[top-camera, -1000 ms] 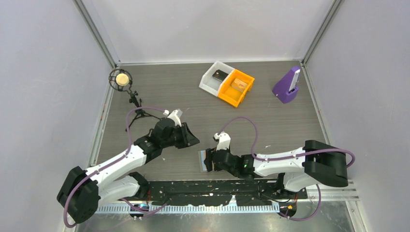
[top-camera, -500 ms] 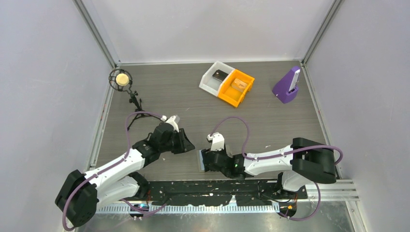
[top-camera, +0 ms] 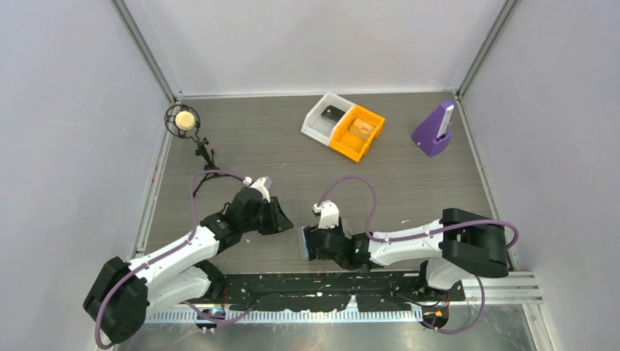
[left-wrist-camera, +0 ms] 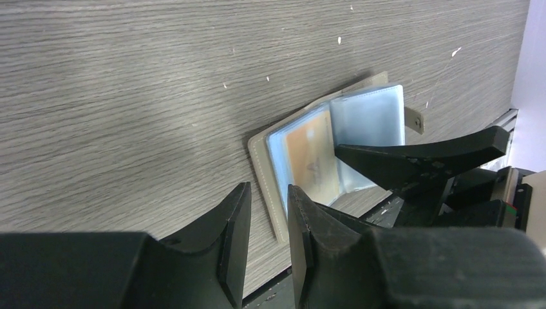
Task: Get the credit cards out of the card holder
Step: Remove the credit card from the card holder.
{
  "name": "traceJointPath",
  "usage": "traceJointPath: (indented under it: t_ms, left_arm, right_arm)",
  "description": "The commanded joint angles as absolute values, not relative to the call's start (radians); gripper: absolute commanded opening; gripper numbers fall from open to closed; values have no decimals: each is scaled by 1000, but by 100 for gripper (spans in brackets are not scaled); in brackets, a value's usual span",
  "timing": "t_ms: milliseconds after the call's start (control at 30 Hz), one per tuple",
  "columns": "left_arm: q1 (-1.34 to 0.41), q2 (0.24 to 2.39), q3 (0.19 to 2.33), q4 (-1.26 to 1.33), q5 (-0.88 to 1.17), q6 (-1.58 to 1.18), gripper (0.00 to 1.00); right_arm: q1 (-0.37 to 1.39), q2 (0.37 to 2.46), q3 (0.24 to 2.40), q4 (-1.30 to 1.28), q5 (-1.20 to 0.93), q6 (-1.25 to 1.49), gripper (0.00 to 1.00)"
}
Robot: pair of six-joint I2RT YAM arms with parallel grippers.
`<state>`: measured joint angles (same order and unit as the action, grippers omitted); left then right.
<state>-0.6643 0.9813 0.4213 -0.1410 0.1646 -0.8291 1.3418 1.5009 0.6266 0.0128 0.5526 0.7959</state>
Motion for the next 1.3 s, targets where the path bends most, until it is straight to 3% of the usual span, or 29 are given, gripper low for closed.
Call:
traceJointPath:
  t_ms: [0,200,700,1267]
  left_arm:
    - [-657,946,411,-148,133,-810,29]
    - [-656,911,407,-178,112,-799,29]
    - [-656,880,394,-189,113,-795,30]
    - [-658,936,362,-54,253,-790,27]
  right_arm:
    - [1353,1490,667,-47,592,804,74]
    - [1359,1554,715,-107,610,815,76]
    - [1362,1562,700,-96,608,824,62]
    - [1337,1385,473,328,469,820,59]
